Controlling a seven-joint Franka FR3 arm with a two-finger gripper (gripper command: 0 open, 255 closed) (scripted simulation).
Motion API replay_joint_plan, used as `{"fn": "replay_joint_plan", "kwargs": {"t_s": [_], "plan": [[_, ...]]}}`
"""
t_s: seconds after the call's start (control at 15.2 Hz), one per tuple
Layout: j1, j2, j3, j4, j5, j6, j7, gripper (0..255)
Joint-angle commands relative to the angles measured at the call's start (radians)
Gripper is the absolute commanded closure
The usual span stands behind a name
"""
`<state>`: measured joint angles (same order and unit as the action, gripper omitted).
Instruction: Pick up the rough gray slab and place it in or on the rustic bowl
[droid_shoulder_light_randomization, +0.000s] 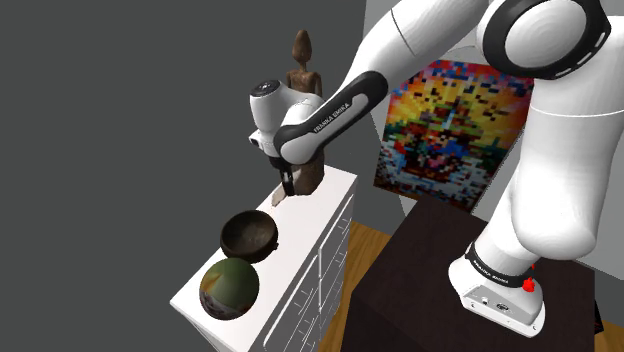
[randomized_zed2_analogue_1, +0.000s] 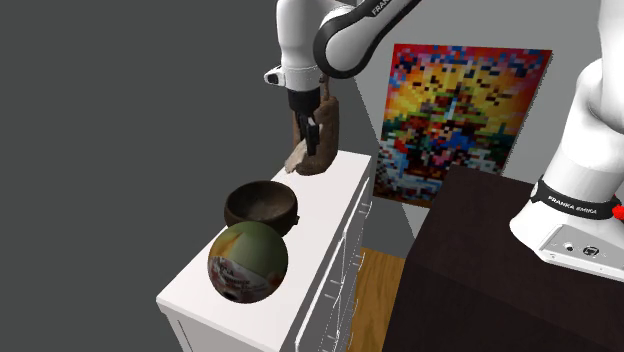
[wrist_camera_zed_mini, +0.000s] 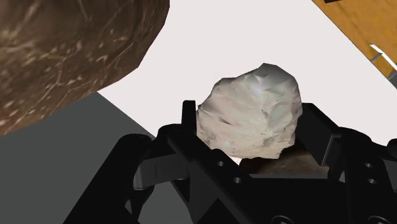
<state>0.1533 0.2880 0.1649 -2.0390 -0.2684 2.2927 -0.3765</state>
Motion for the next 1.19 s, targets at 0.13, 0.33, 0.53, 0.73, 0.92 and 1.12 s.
{"fn": "replay_joint_plan", "kwargs": {"t_s": [0.13, 0.33, 0.53, 0.73, 0.92, 1.12], "plan": [[-0.003, -0.02, 0.003, 0.017, 0.011, -0.035, -0.014, 255], [0.043, 0.028, 0.023, 0.088, 0.003, -0.071, 0.048, 255], [0.089, 0.082, 0.039, 0.171, -0.006, -0.111, 0.105, 255], [0.138, 0.144, 0.052, 0.267, -0.016, -0.156, 0.157, 255], [0.199, 0.23, 0.063, 0.404, -0.028, -0.219, 0.214, 255], [0.202, 0.25, 0.059, 0.392, -0.035, -0.189, 0.222, 255]]}}
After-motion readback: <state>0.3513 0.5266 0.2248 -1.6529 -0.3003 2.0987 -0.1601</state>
